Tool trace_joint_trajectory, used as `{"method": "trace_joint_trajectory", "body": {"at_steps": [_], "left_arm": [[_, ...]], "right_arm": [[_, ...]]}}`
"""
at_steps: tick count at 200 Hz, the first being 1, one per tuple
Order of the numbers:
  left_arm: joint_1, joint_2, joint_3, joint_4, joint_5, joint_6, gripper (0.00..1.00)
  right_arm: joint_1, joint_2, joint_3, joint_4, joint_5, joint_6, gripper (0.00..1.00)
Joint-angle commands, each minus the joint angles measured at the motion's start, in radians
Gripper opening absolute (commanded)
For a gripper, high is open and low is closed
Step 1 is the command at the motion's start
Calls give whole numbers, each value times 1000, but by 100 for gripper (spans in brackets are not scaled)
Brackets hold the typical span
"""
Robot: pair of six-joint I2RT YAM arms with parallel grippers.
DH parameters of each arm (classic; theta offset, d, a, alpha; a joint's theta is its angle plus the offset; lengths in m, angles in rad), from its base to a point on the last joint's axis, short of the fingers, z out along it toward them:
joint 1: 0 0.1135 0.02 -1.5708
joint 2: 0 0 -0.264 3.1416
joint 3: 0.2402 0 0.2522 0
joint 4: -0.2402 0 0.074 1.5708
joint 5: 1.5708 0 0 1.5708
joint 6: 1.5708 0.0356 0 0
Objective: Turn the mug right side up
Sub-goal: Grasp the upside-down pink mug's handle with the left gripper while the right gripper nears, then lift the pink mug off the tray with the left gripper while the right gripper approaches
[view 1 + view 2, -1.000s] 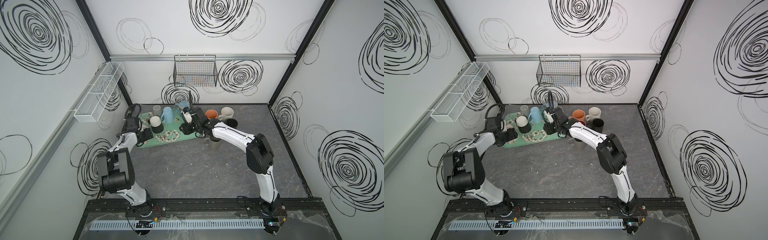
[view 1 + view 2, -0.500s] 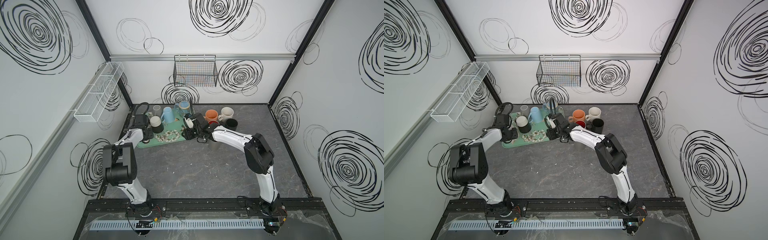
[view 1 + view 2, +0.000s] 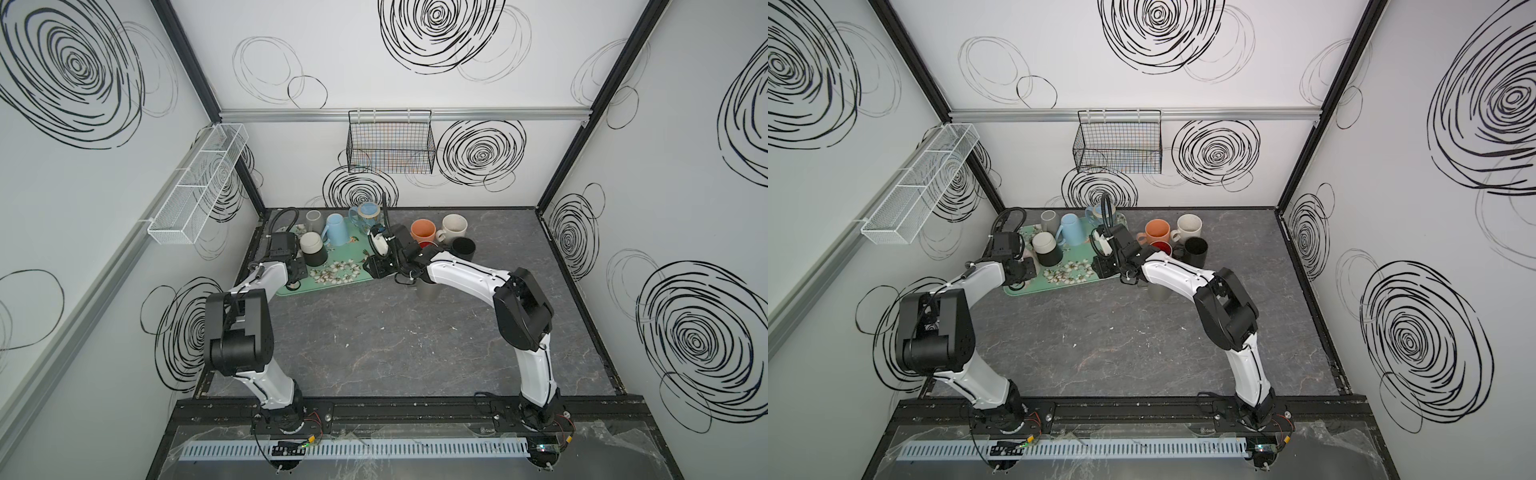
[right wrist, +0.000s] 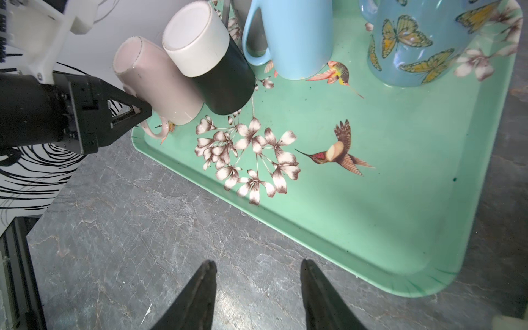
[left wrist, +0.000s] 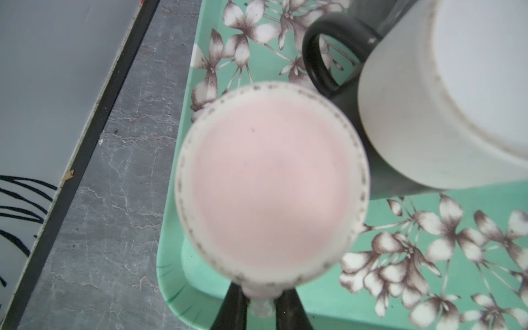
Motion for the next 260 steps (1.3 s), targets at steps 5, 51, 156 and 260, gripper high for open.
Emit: {"method": "trace_joint_trajectory", "body": {"at_steps": [5, 51, 156, 260], "left_arm": [[-6, -70, -51, 36, 65, -34, 2], [-15, -201, -156, 109, 177, -108, 0], [-28, -398, -311, 442, 464, -376, 0], [-100, -404, -284, 677, 635, -821, 0]], "right_arm": [[0, -62, -13, 31, 7, 16, 52], [-13, -81, -50, 82, -31, 63, 52], [-78, -181, -205, 266, -110, 213, 52], [-12, -436, -588, 751, 19, -591, 53]]}}
